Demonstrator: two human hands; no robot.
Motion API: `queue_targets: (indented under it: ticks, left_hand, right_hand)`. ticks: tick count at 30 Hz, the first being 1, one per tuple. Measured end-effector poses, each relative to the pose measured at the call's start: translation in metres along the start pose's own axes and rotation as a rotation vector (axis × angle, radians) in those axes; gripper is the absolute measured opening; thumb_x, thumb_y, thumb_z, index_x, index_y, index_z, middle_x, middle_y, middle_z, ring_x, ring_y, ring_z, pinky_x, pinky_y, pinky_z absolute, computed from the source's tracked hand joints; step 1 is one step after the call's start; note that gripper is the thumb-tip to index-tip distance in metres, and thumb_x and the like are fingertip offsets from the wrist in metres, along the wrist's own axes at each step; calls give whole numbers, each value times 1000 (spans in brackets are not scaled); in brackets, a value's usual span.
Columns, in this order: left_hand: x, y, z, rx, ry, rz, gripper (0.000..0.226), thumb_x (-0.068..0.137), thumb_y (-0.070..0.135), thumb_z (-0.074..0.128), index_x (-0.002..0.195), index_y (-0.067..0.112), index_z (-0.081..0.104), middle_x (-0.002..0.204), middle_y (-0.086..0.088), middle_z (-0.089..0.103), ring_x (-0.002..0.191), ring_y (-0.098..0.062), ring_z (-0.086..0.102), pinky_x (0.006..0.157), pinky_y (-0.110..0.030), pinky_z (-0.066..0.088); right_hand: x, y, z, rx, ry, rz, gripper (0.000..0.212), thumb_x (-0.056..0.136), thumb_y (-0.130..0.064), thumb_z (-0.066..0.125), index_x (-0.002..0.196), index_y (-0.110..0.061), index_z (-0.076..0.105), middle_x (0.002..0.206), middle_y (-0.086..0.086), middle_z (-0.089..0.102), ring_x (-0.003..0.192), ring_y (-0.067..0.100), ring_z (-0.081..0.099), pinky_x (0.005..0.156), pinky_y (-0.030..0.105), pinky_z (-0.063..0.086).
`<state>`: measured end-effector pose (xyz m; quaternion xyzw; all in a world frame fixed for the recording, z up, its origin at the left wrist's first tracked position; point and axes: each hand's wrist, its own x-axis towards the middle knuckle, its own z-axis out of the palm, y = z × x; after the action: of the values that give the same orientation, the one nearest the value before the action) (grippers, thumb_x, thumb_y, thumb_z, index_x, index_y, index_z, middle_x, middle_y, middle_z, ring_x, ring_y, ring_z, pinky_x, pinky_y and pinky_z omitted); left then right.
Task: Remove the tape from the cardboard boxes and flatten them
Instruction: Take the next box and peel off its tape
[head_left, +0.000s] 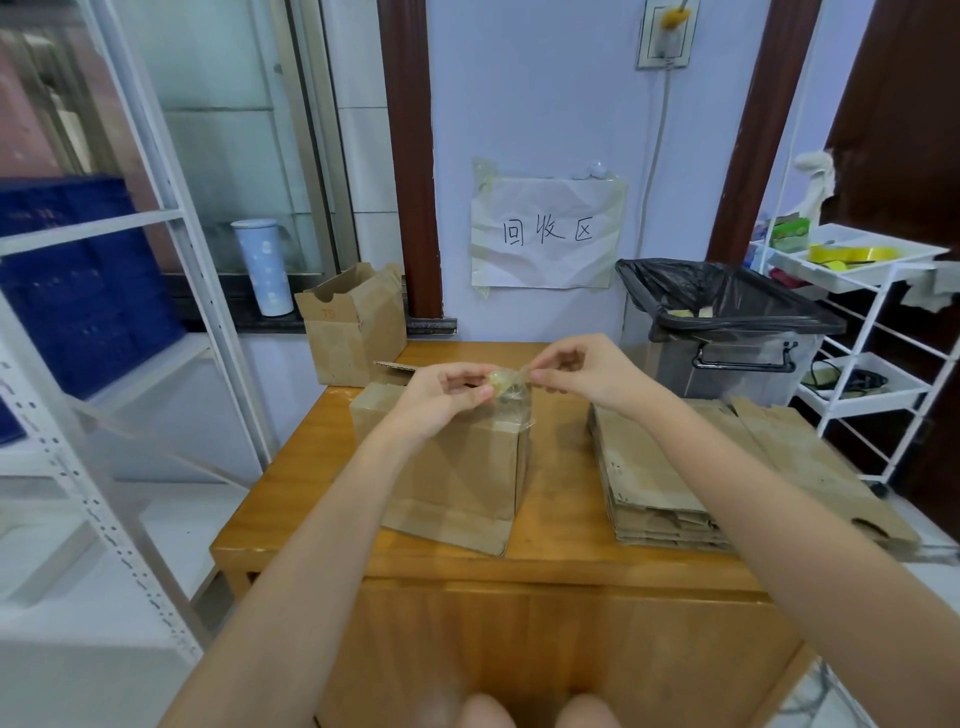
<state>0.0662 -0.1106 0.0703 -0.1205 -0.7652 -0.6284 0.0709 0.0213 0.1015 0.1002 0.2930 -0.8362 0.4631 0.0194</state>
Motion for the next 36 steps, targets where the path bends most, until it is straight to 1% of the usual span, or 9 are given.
queue_targets:
  ticks: [4,10,14,17,19,23,27,31,36]
  left_hand:
    - [0,0,-1,-4,-20,11,28,85,-1,66,109,14,67,104,-8,69,91,-11,65,83,-15,51]
    - [3,-4,-1,-16,12,37,23,80,-3,70,95,14,65,82,4,72,80,-7,64,76,-17,51]
    - [2,-4,2,-1,75,63,19,77,-2,74,87,13,68,91,1,68,79,-1,63,76,-15,50]
    - [3,-5,0,27,59,79,19,76,1,75,86,16,69,113,3,61,97,3,61,87,-15,47]
    - [4,-7,-3,57,22,90,21,77,3,75,93,14,66,126,6,57,108,3,58,95,-15,44]
    - [4,-7,-3,35,11,79,44,78,5,75,116,11,55,127,5,60,112,1,58,98,-17,43]
    - [4,-6,-1,19,30,59,50,80,5,73,126,14,54,111,5,67,102,1,63,96,-16,46]
    - [3,-6,3,28,80,81,39,81,2,71,117,12,62,99,-2,67,91,-4,64,92,-21,50]
    - [3,-6,4,11,148,69,17,80,-3,71,97,3,68,86,1,67,73,4,64,73,-13,51]
  right_hand:
    - [6,-3,9,-25,41,-18,13,83,-17,74,78,-29,70,73,-12,69,68,2,60,75,21,51]
    - [12,-8,25,-4,17,-65,8,81,-13,75,89,-15,72,77,-7,68,66,-7,58,69,9,47]
    - [10,-5,26,70,51,-53,23,80,-10,75,101,-12,67,89,-3,65,73,1,59,69,8,45]
    - [10,1,27,63,112,-13,26,78,-10,77,99,-14,62,99,-5,62,75,7,56,67,7,45]
    - [10,3,30,39,163,-10,25,76,-11,79,89,-12,58,89,-4,59,70,7,52,65,10,43]
    - [11,1,34,7,118,-42,21,80,0,71,73,-16,59,72,-5,58,63,2,51,63,13,43]
    - [6,-3,33,131,57,-55,10,86,-3,66,90,-12,65,85,-5,65,77,0,61,78,13,48]
    - [-1,-2,29,205,-1,-48,12,90,-7,63,93,-16,69,89,-5,70,84,2,65,85,22,52]
    - [-5,-2,26,229,-42,-58,22,81,-5,73,95,-19,66,93,-6,69,86,1,66,84,19,51]
